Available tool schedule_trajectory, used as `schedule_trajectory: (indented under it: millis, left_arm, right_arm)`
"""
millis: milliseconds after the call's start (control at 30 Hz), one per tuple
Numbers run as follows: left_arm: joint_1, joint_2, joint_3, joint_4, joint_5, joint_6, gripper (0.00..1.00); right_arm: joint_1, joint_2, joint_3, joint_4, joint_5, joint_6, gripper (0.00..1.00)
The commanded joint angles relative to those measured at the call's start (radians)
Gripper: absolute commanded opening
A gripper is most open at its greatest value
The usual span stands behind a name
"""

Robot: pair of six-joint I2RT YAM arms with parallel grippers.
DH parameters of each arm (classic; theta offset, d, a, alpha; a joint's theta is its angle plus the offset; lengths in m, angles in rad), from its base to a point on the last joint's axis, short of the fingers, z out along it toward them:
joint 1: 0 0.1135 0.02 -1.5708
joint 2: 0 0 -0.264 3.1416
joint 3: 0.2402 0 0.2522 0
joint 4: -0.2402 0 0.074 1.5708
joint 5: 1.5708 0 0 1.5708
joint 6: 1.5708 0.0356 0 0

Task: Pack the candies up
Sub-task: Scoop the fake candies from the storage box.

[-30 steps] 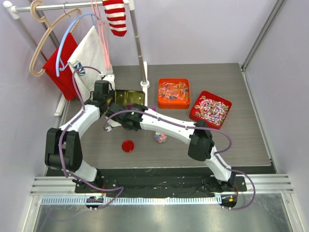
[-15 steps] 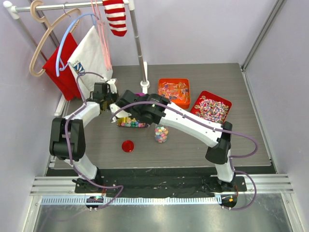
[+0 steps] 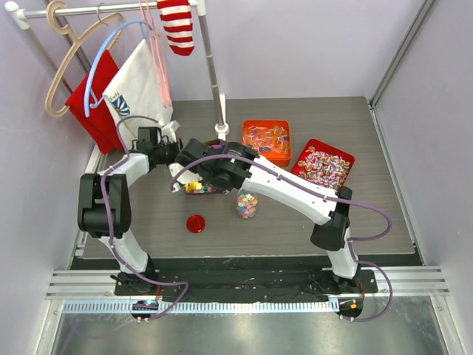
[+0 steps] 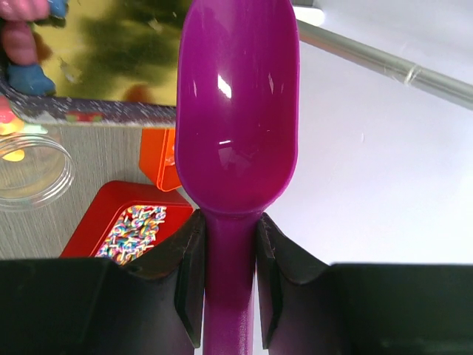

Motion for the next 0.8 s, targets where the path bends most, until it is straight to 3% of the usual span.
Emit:
schedule_trajectory:
  millis: [0,233,600,767]
  left_arm:
    - [0.010,0.038,0.065,0.038,0.228,-0.064,0.00]
    - [0.021,0.130,0.140,-0.066,0.297,-0.061,0.00]
    - [0.020,-0.019,0.088,-0.065,-0.231,0.005,0.00]
    - [0.015,-0.079,0.061,-0.058,-0.377,0.005,0.00]
  right_arm:
    - [0.015,0.016,0.060,-0.010,0.023,-0.041,0.01]
    - [0.021,0.019,0.081,0.022,0.031,-0.045,0.01]
    - [0.024,0.054,0.039,-0.022,0.123,-0.110,0.01]
    - [0.024,0.120,0.028,-0.048,0.152,-0.127,0.01]
